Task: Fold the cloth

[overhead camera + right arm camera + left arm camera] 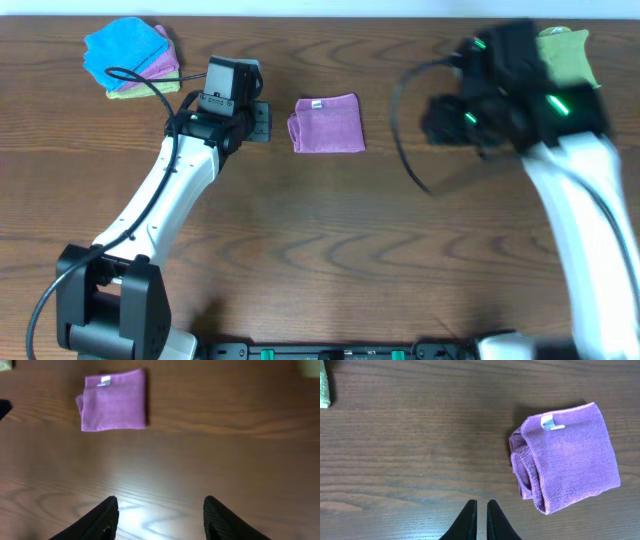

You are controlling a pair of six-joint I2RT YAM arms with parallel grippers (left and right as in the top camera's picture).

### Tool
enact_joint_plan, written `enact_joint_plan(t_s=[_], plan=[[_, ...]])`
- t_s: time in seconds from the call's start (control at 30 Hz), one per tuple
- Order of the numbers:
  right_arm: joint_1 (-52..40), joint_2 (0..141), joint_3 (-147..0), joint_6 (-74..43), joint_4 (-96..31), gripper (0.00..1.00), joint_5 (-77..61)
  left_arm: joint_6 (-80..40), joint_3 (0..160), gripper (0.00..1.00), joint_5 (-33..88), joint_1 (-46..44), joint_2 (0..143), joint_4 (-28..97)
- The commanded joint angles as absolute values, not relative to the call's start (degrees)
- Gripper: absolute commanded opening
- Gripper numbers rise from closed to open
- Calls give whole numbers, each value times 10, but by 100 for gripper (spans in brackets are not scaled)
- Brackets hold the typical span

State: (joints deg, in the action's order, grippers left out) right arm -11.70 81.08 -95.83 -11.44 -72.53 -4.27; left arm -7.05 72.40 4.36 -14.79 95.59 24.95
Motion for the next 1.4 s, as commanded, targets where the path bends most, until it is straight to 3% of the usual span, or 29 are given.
enact_joint_plan(t_s=[0.0, 0.17, 0.33, 0.4, 0.43, 0.77, 0.93, 1.0, 1.07, 1.37], plan=[[-116, 654, -884, -91, -733, 59, 21, -65, 721, 10, 42, -146, 961, 248], [-116, 388, -715, -123, -719, 67, 22, -64, 721, 11, 45, -146, 961, 248], [-116, 168, -513, -244, -647, 89, 24, -64, 721, 13, 45, -146, 961, 240], [-116, 112, -435, -285, -605, 91, 42, -64, 721, 16, 45, -146, 961, 233], [-116, 94, -401, -300, -585, 99, 49, -64, 721, 17, 45, -146, 962, 229], [-116, 74, -193, -328, -364, 99, 136, -76, 721, 25, 46, -146, 1021, 181], [-116, 74, -163, -328, -338, 99, 150, -82, 721, 28, 89, -145, 1078, 130], [-116, 74, -161, -328, -341, 99, 150, -98, 721, 37, 121, -143, 1095, 108], [-116, 74, -161, -327, -341, 99, 150, -124, 721, 52, 145, -138, 1108, 88], [-116, 74, -161, -327, -352, 99, 150, -159, 721, 69, 307, -79, 1149, 17]])
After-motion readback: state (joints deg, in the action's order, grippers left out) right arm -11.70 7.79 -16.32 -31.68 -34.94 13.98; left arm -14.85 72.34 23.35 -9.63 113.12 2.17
